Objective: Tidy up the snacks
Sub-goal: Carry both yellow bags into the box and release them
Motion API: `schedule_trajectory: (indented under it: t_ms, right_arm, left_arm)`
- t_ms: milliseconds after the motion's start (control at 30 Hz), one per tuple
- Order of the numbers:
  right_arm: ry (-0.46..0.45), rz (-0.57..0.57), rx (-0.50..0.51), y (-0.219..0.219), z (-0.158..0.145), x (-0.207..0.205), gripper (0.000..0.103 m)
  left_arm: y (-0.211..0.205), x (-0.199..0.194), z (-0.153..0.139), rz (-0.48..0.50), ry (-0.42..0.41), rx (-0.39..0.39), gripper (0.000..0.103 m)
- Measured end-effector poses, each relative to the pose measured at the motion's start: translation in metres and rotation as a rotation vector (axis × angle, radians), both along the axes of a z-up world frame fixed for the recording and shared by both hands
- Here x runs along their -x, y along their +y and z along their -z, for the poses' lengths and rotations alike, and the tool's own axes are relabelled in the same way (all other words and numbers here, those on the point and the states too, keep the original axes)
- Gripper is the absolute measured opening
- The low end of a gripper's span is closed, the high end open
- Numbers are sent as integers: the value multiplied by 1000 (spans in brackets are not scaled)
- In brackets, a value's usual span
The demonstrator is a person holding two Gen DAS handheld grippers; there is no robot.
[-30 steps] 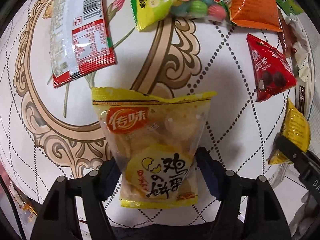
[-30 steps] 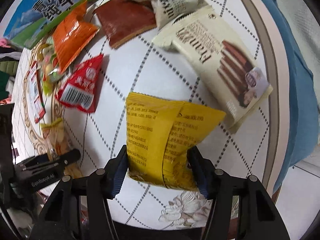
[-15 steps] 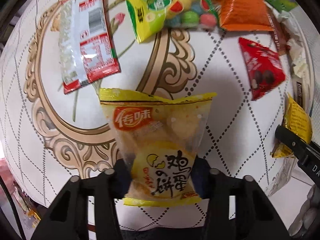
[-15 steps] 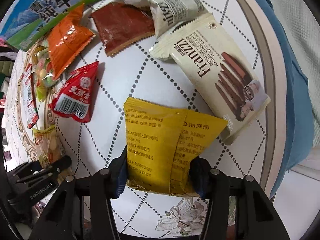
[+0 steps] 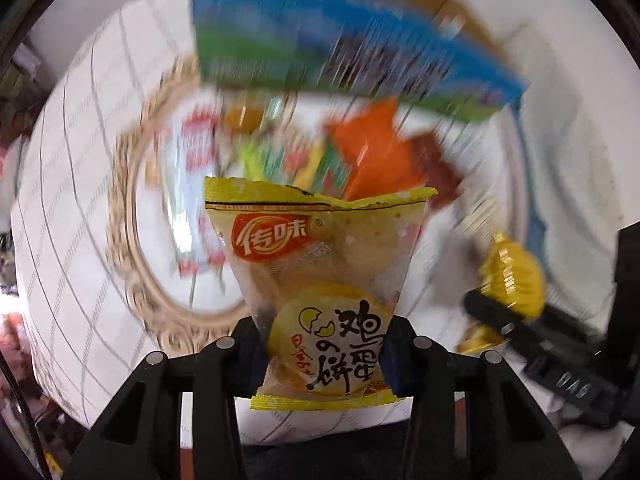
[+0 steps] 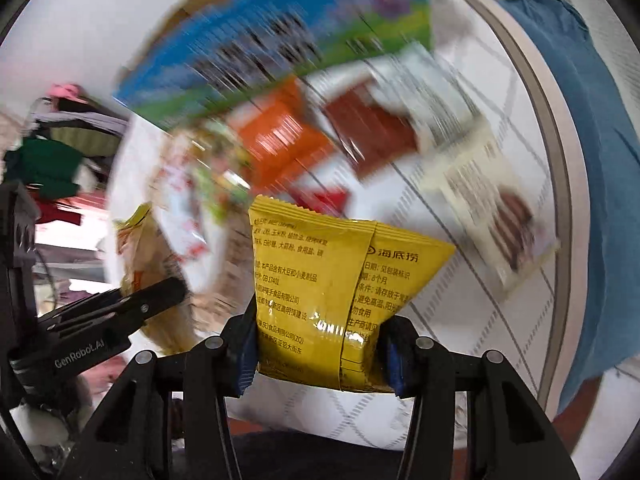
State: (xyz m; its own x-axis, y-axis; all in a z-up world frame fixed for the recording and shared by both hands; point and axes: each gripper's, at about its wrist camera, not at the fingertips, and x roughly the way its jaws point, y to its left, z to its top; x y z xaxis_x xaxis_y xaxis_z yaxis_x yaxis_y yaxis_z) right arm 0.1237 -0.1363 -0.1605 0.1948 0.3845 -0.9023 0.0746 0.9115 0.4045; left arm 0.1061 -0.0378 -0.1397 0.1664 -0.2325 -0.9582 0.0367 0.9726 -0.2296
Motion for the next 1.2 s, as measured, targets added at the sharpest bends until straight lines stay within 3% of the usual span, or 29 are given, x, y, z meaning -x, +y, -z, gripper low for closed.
schedule_trajectory:
  t_ms: [167,267,433,633,833,867,900,933,967,1033,1200]
  right_arm:
    - [-152,-9,-59,-7,-66,-62,52]
    - [-241,-9,-6,-15,-94,-111,52]
    - [-271,-18,122,-32,-104,-210,52]
    - [-190,-52,250,-30,-69,-313,52]
    - [-105,-78,282,-31,-31,-373,54]
    - [-92,-75,276,-33,-26,-378,61]
    - [-80,-74,287,-32,-22,-381,68]
    - [-79,-75,305,-32,-18,-385,85]
    - [-81,-81,308,-32,-15,-388,95]
    - [-69,-75,305,-33,-8,-393,96]
    - [-44,-80,298,-30,1,-383,99]
  left_arm:
    - [0,-82,-71,23,-121,39,41]
    - [3,-138,-90,46,-170,9,42]
    - [17,-228,-71,45,-150,-81,42]
    - [32,-316,-29,17,-47,-149,42]
    - [49,-359,-9,-37,18,-175,43]
    - [53,-363,-6,-53,23,-170,45]
    - [53,-364,-6,-59,27,-163,56]
    - [53,-367,-5,-63,28,-155,75]
    - [53,-367,-5,-66,21,-154,83]
    - [50,-366,-7,-61,6,-171,95]
    - [44,-357,-2,-58,17,-160,96]
